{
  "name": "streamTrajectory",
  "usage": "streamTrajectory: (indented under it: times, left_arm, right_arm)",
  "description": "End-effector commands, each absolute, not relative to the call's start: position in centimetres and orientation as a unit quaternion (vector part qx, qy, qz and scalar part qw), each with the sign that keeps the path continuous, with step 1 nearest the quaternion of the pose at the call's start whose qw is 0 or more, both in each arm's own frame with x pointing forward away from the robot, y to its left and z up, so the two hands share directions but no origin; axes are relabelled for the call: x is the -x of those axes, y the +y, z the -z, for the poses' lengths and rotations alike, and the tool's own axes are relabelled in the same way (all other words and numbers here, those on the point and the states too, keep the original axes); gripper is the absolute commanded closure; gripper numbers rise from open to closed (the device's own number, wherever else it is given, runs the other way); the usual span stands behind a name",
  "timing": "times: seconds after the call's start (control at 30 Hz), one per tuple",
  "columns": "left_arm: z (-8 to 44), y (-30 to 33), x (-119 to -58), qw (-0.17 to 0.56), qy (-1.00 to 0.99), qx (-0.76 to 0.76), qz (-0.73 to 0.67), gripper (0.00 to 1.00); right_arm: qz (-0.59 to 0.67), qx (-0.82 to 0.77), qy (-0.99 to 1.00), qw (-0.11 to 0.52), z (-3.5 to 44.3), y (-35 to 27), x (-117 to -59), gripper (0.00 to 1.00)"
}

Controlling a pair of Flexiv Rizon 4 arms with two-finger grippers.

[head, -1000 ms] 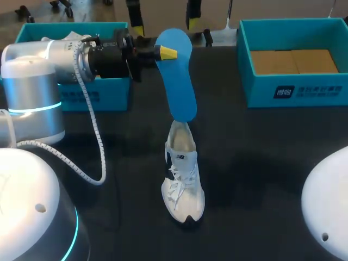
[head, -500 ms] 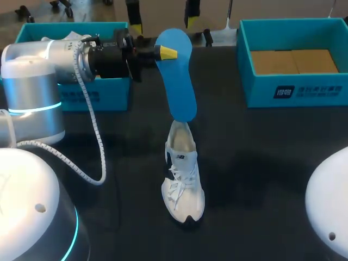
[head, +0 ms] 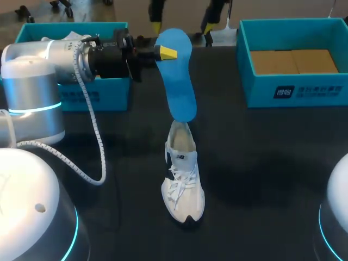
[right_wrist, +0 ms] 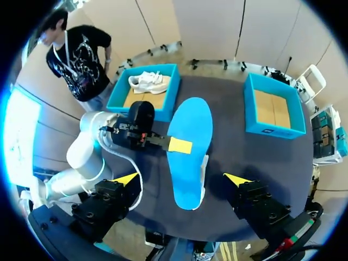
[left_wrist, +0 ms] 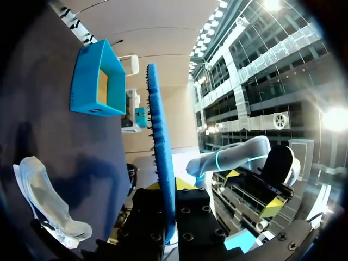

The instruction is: Take the shoe out of the shoebox, open the shoe tongue, remove and reinsert the insole, then place the shoe into the shoebox

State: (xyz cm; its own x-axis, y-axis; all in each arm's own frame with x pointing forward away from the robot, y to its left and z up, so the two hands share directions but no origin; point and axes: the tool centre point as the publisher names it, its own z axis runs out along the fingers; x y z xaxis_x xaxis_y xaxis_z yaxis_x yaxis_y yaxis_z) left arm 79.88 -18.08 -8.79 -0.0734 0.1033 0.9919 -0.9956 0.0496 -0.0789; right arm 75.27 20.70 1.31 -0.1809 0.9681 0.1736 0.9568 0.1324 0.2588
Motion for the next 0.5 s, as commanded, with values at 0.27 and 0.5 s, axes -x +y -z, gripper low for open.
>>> streamTrajectory:
  times: [0.27, 0.5]
  left_arm:
    - [8.8, -18.1, -79.9, 0.519, -0.507, -0.441, -0.529, 1.00]
    - [8.8, -18.1, -79.9, 0.519, -0.507, -0.441, -0.529, 1.00]
  right_arm:
    - [-0.299, -0.609, 0.726, -0.113, -1.0, 15.6, -75.6, 0.00]
    - [-0.345, -0.602, 0.698, -0.176, 0.8, 13.9, -76.2, 0.00]
